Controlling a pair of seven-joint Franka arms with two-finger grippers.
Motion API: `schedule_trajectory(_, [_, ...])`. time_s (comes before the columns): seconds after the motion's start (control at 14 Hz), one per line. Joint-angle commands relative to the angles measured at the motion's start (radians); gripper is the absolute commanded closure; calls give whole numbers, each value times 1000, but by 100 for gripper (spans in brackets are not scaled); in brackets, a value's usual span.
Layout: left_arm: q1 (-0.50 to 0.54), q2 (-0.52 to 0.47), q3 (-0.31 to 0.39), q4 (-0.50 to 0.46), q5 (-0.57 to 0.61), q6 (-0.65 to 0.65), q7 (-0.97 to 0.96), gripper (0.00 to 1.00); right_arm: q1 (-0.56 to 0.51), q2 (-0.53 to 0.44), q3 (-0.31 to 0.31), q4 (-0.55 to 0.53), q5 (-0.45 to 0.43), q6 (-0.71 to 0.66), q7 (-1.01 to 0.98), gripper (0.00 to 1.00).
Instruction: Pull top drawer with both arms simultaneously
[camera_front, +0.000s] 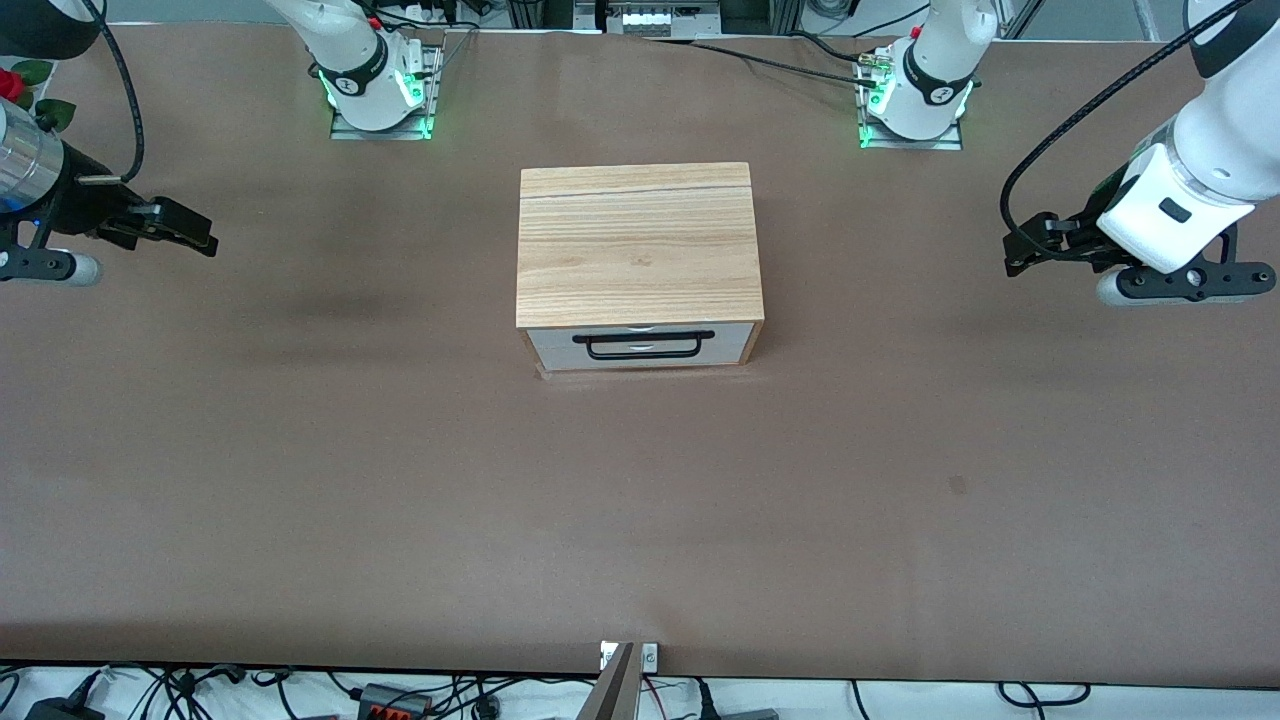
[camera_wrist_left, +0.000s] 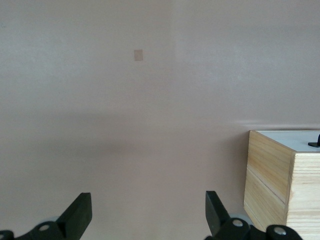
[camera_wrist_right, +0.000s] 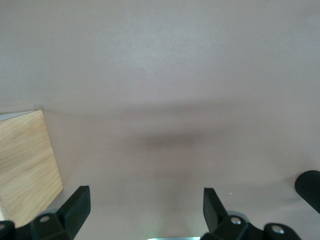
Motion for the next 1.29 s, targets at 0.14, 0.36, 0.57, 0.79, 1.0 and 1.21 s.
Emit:
schedule_trajectory(0.14, [0,-7,-8,6,22,-16,7,0,-7,7,8,20,-20,-18,12,0])
schedule_trajectory(0.36, [-5,23,-5,9,11,-10,20,0,-2,10,10,19,-17,-21,0,0])
schedule_trajectory(0.57, [-8,80,-6,46,-3,-9,24,0,36,72,14,19,-5,-33,-20,0])
schedule_trajectory(0.79, [-26,158,-8,48,-113,74,25,0,107,119,14,19,55,-25,-22,0])
schedule_trajectory(1.0, [-57,243,-22,38,-235,212,27,0,110,187,14,19,294,-12,-32,0])
schedule_trajectory(1.21, [-69,344,-71,34,-373,310,129,0,122,285,14,17,577,62,-121,0])
